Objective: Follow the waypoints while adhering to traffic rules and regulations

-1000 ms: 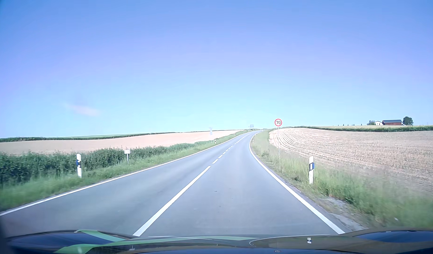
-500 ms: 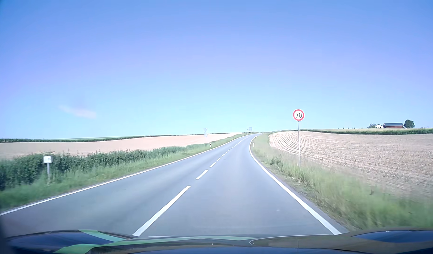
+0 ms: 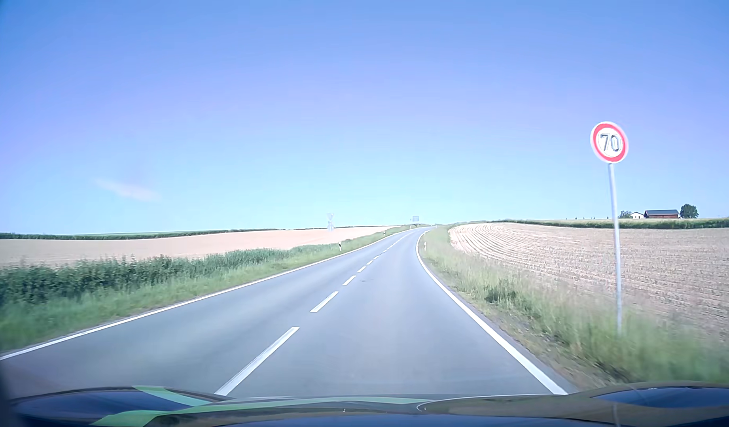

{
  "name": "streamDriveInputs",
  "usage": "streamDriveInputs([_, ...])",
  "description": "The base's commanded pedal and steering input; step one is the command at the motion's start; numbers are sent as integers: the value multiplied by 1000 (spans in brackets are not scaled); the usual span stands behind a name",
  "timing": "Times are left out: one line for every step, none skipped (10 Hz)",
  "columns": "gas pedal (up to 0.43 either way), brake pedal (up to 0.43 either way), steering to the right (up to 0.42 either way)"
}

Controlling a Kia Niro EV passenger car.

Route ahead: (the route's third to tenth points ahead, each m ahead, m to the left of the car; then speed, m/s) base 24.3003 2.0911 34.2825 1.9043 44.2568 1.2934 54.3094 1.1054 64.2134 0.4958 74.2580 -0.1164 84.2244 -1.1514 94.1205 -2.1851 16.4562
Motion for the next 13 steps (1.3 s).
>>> streamDriveInputs([488, 0, 8])
streamDriveInputs([488, 0, 8])
streamDriveInputs([488, 0, 7])
streamDriveInputs([488, 0, 3])
streamDriveInputs([488, 0, 1])
streamDriveInputs([488, 0, 1])
streamDriveInputs([488, 0, 2])
streamDriveInputs([488, 0, 3])
streamDriveInputs([488, 0, 4])
streamDriveInputs([488, 0, 4])
streamDriveInputs([500, 0, 3])
streamDriveInputs([500, 0, 3])
streamDriveInputs([500, 0, 2])
